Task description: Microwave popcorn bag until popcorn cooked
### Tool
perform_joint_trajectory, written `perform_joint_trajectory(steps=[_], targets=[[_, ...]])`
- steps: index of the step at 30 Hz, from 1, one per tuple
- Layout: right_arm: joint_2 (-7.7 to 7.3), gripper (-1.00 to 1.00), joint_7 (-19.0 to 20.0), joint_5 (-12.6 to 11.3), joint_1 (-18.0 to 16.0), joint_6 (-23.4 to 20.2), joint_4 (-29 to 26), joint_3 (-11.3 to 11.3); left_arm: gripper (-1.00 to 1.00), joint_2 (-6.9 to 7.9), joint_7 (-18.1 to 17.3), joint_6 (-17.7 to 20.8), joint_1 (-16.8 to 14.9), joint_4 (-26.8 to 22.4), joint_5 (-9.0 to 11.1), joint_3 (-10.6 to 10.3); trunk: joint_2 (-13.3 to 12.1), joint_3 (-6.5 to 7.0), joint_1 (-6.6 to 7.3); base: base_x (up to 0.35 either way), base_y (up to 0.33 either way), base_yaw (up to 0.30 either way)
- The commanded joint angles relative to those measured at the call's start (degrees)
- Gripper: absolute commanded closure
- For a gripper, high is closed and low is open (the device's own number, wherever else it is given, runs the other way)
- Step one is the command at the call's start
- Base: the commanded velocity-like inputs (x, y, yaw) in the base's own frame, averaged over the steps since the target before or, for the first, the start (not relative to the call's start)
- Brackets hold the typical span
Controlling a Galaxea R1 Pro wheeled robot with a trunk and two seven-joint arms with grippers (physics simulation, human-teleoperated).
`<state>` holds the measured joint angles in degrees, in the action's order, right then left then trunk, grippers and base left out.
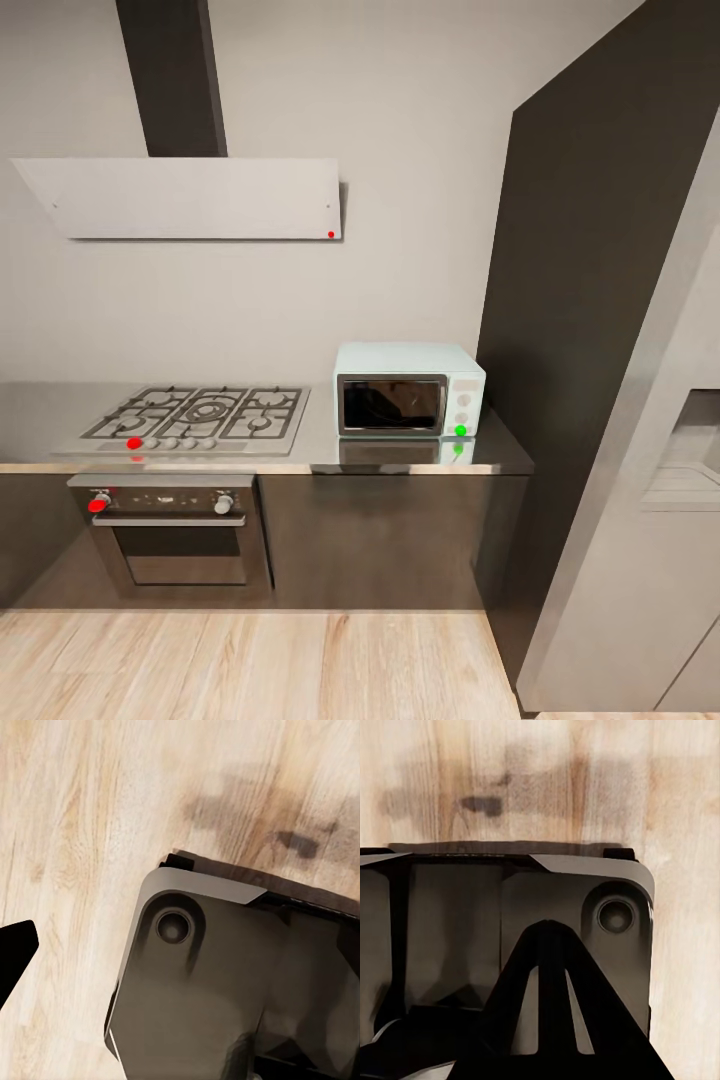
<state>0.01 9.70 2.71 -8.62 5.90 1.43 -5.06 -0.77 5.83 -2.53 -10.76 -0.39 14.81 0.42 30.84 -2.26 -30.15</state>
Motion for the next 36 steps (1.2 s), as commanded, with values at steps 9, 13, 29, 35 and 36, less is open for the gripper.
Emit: perform_joint_trajectory(steps=[9,13,29,35,36], targets=[[-0.01,1.0,0.1,0.3,-0.1,0.3,0.2,-0.5,-1.0,-0.02,0.1,-0.2,0.0,0.0,0.2,0.0,0.1,-0.11,-0.02,0.0,0.0,0.0],[-0.01,1.0,0.1,0.3,-0.1,0.3,0.2,-0.5,-1.0,-0.02,0.1,-0.2,0.0,0.0,0.2,0.0,0.1,-0.11,-0.02,0.0,0.0,0.0],[-0.01,1.0,0.1,0.3,-0.1,0.3,0.2,-0.5,-1.0,-0.02,0.1,-0.2,0.0,0.0,0.2,0.0,0.1,-0.11,-0.02,0.0,0.0,0.0],[-0.01,1.0,0.1,0.3,-0.1,0.3,0.2,-0.5,-1.0,-0.02,0.1,-0.2,0.0,0.0,0.2,0.0,0.1,-0.11,-0.02,0.0,0.0,0.0],[-0.01,1.0,0.1,0.3,-0.1,0.3,0.2,-0.5,-1.0,-0.02,0.2,-0.2,0.0,0.0,0.2,0.0,0.1,-0.11,-0.02,0.0,0.0,0.0]])
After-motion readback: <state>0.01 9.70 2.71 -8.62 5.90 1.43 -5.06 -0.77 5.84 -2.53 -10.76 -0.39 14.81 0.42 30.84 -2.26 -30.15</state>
